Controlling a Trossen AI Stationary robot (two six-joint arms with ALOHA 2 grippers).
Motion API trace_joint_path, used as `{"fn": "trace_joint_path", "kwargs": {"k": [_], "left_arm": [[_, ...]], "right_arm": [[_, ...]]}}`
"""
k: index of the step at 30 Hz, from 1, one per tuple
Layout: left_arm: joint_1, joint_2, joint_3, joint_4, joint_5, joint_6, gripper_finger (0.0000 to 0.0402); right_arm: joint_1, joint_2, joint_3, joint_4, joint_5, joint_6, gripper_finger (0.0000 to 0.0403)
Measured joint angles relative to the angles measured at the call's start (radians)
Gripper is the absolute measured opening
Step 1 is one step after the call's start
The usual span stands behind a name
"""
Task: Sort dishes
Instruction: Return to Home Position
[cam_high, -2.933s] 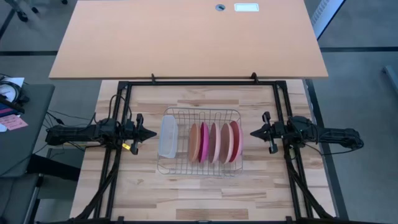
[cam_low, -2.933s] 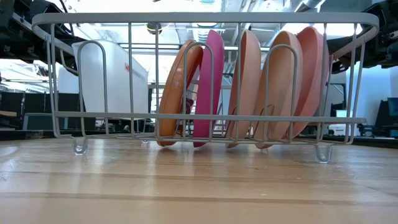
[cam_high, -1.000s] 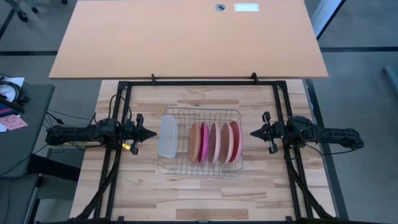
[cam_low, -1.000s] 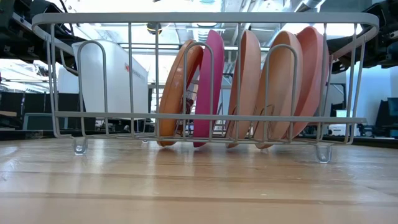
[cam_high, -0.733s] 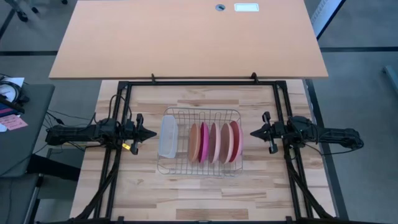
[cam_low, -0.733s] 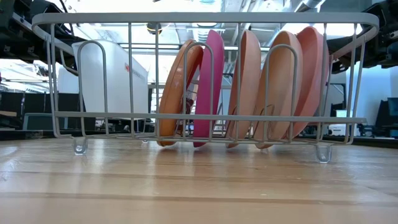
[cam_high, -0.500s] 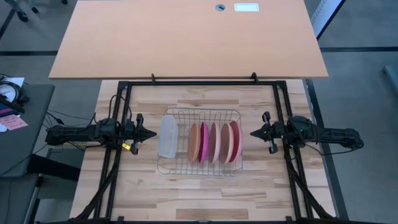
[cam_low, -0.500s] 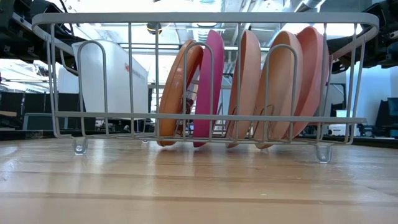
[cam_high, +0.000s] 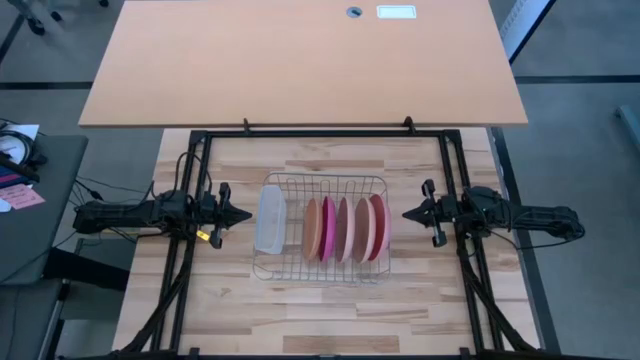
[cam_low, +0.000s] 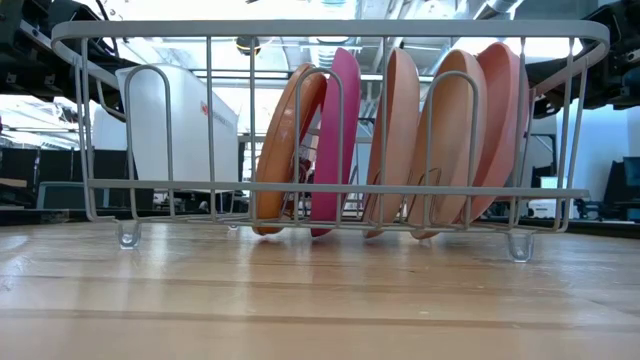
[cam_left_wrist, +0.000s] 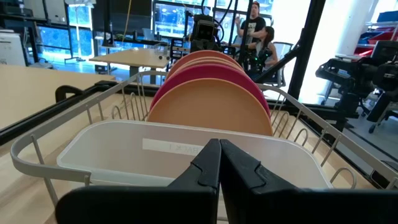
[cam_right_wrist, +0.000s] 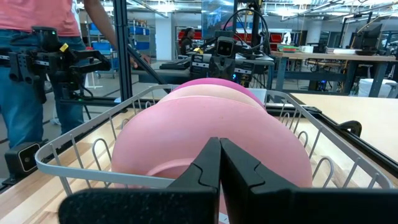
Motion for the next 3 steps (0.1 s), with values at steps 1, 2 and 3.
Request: {"fn": "trace_joint_path", "kwargs": {"k": [1, 2, 3], "left_arm": [[0.0, 0.0, 0.0, 0.0, 0.0, 0.0, 0.0], [0.0, 0.0, 0.0, 0.0, 0.0, 0.0, 0.0], [0.0, 0.0, 0.0, 0.0, 0.0, 0.0, 0.0]], "right_arm": [[0.0, 0.0, 0.0, 0.0, 0.0, 0.0, 0.0013], [0.0, 0.0, 0.0, 0.0, 0.0, 0.0, 0.0013], [0.0, 0.0, 0.0, 0.0, 0.0, 0.0, 0.0013]]}}
